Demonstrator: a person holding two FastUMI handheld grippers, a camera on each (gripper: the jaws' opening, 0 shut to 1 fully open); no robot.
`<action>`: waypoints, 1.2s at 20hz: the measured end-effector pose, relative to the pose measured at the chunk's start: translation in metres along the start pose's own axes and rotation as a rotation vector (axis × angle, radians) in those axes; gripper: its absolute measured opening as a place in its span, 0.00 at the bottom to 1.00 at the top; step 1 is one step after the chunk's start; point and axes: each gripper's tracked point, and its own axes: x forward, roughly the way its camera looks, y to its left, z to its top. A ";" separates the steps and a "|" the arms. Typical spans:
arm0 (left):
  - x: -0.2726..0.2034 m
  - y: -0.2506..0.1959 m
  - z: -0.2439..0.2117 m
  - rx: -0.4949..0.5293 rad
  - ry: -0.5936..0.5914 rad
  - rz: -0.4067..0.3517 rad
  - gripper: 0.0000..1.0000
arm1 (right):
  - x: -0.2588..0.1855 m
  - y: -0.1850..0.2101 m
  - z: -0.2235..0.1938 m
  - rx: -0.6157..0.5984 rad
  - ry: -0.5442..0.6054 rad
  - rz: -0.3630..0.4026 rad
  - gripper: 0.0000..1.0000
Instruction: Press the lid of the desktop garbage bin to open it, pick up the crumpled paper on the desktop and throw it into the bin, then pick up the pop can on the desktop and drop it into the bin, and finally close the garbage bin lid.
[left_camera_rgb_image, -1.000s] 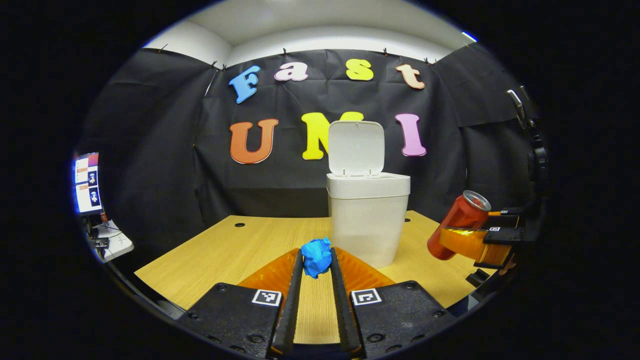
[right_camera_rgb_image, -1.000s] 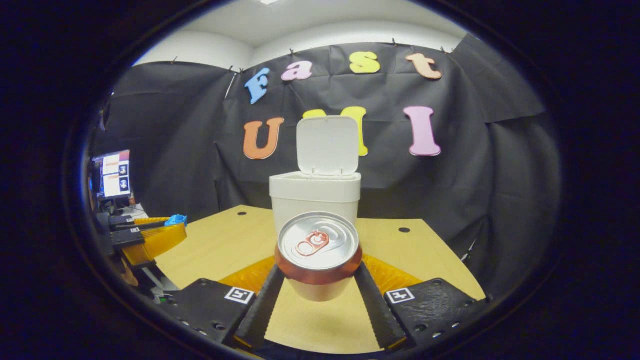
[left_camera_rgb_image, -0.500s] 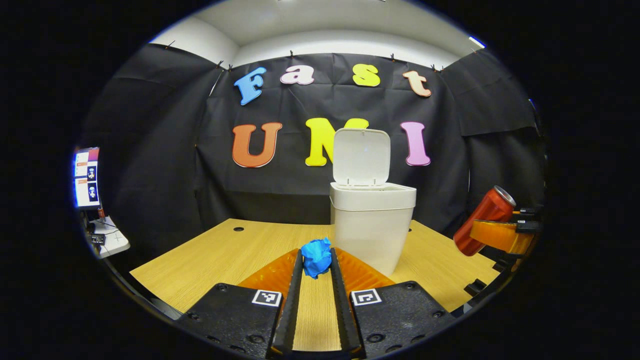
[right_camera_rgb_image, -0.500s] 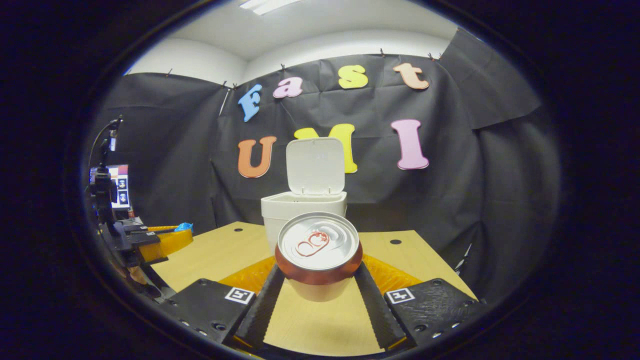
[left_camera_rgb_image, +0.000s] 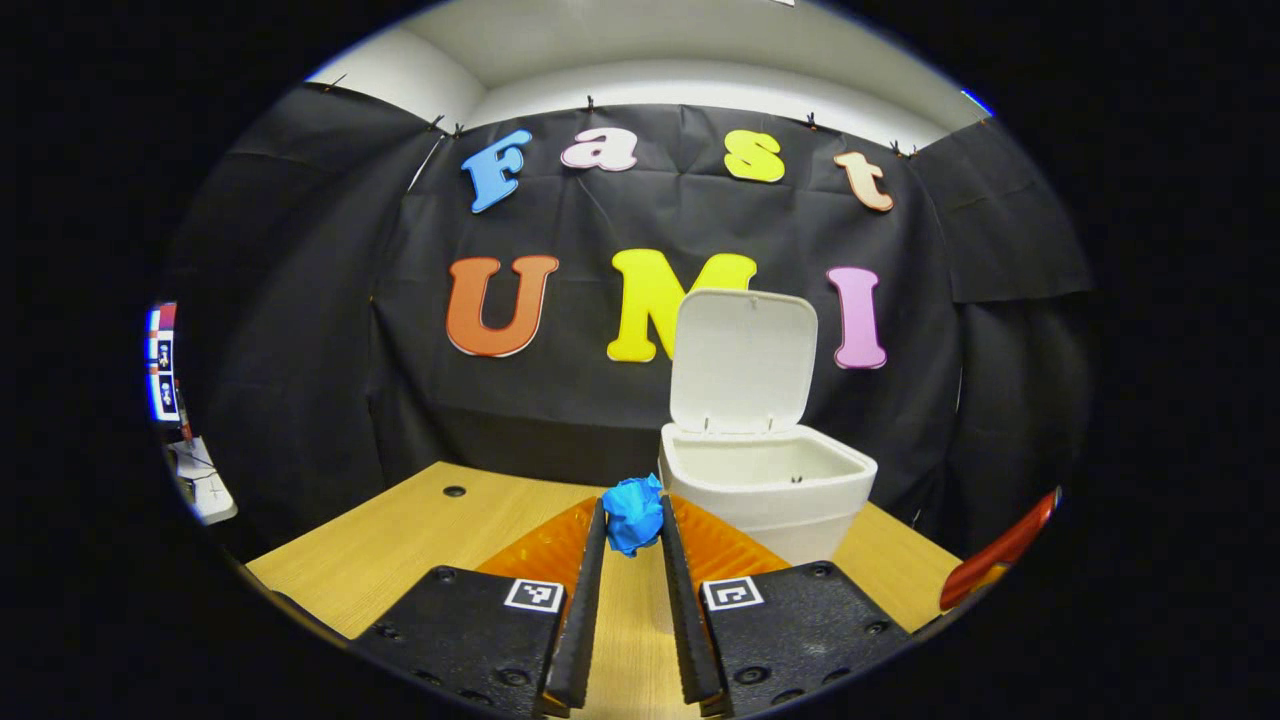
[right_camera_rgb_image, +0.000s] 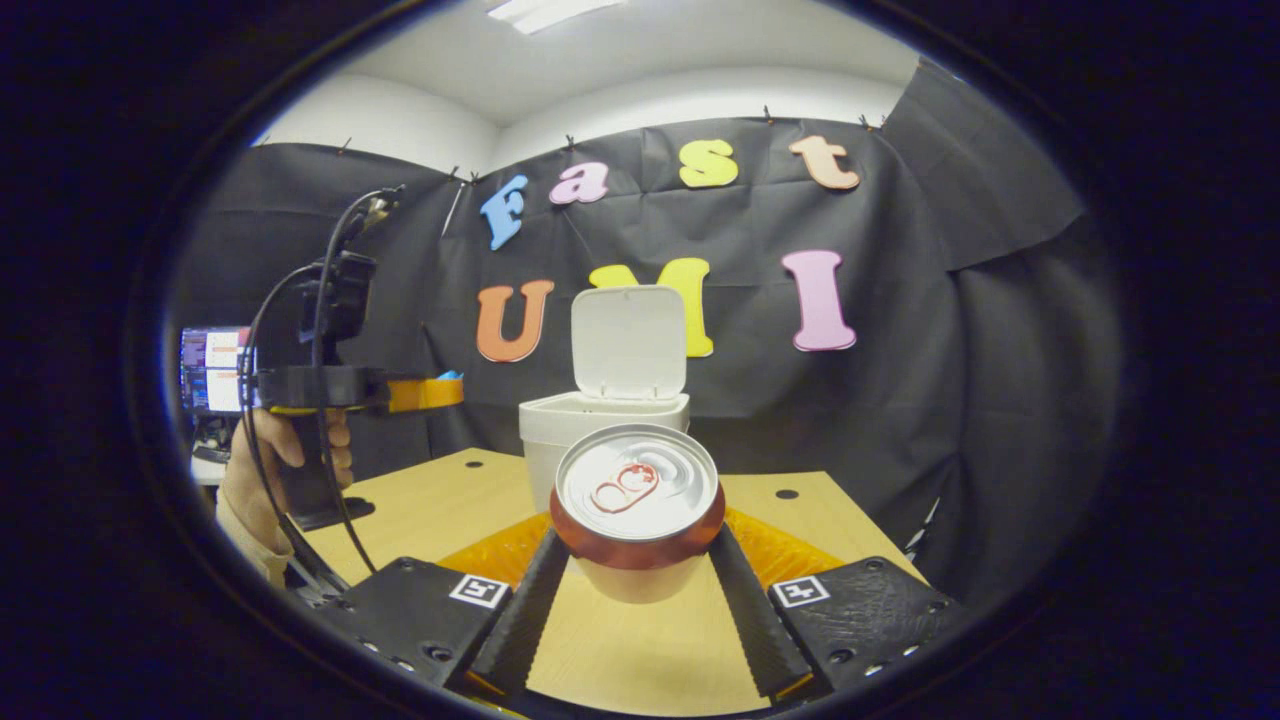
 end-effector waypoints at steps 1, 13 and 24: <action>0.013 -0.002 0.006 0.003 -0.012 -0.001 0.36 | 0.000 -0.001 0.000 0.004 0.003 0.003 0.80; 0.110 -0.077 0.016 0.073 -0.035 -0.142 0.41 | 0.004 -0.009 -0.003 0.012 -0.001 -0.005 0.80; 0.106 -0.130 0.004 0.109 -0.010 -0.189 0.46 | 0.006 -0.015 -0.003 0.020 -0.008 -0.027 0.80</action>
